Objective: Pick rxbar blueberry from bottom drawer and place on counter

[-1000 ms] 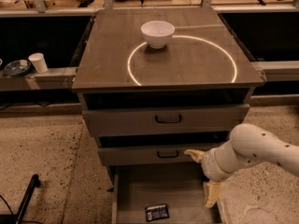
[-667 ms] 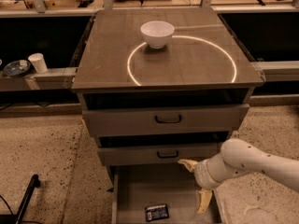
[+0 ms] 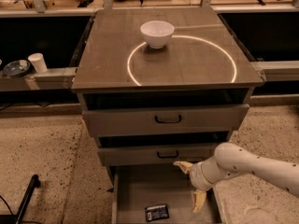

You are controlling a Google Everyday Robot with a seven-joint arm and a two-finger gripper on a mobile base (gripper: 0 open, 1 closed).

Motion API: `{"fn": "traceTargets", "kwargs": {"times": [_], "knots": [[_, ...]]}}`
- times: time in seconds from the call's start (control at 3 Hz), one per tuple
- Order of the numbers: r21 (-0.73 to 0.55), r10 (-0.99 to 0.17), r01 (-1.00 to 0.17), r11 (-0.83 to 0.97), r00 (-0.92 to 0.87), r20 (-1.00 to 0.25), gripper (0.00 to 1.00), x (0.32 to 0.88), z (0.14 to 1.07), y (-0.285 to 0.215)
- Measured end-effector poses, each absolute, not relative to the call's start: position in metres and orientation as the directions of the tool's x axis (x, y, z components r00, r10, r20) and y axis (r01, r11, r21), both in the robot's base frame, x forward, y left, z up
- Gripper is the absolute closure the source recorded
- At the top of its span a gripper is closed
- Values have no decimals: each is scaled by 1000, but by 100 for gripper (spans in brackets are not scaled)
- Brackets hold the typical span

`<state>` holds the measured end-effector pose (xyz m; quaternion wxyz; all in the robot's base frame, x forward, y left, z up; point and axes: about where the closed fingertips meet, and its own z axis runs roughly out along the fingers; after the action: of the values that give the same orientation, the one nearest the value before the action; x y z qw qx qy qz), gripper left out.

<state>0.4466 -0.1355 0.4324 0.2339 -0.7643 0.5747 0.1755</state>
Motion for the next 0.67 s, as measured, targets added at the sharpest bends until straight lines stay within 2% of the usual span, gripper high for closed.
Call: {"fn": "traceTargets", "kwargs": {"times": [0.67], "knots": [[-124,-768,-962,-244,270,-581,0,455,405,-129]]}}
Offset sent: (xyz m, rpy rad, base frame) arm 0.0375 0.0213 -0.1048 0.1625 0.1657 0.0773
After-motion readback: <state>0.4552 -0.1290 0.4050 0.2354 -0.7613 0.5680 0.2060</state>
